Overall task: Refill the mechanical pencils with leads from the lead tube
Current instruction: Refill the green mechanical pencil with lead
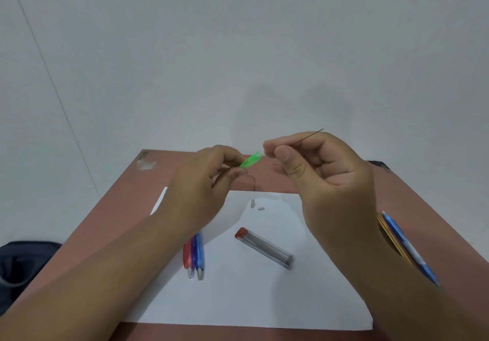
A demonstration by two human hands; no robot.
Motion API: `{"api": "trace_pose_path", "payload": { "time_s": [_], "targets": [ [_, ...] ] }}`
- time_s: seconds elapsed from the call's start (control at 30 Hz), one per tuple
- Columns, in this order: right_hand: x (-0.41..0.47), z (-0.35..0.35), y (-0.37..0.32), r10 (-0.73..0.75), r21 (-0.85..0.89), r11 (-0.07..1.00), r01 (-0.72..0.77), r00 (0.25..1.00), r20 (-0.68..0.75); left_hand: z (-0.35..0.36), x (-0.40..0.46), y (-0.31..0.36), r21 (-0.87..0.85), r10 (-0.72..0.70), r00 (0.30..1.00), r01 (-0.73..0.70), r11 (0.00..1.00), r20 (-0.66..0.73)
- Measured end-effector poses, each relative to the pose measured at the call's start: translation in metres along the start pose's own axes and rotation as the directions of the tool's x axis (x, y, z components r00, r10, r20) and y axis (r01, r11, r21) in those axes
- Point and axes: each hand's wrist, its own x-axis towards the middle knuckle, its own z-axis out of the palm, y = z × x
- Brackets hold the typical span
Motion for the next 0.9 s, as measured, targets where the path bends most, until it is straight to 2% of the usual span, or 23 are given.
{"api": "trace_pose_path", "payload": {
  "time_s": [0.1,0.33,0.63,0.9],
  "targets": [
    [-0.0024,0.0017,-0.0009,-0.003,-0.002,1.000,0.004,0.999,0.035,-0.0014,-0.0009,-0.0005,0.058,0.135,0.990,-0.132,0.990,-0.043],
    [-0.0032,0.0034,0.0012,0.004,0.066,0.998,-0.010,0.996,0.087,-0.0068,0.0005,0.0034,0.119,0.265,0.959,-0.252,0.960,-0.105],
    [-0.0033,0.0008,0.0030,0.004,0.035,0.999,-0.008,0.994,0.108,-0.0071,0.0001,0.0070,0.126,0.270,0.959,-0.258,0.958,-0.089],
    [-0.0012,0.0023,0.0001,-0.147,-0.172,0.972,0.163,0.984,0.100,-0.0059,-0.0007,0.0027,0.120,0.261,0.964,-0.253,0.960,-0.057]
  ]
}}
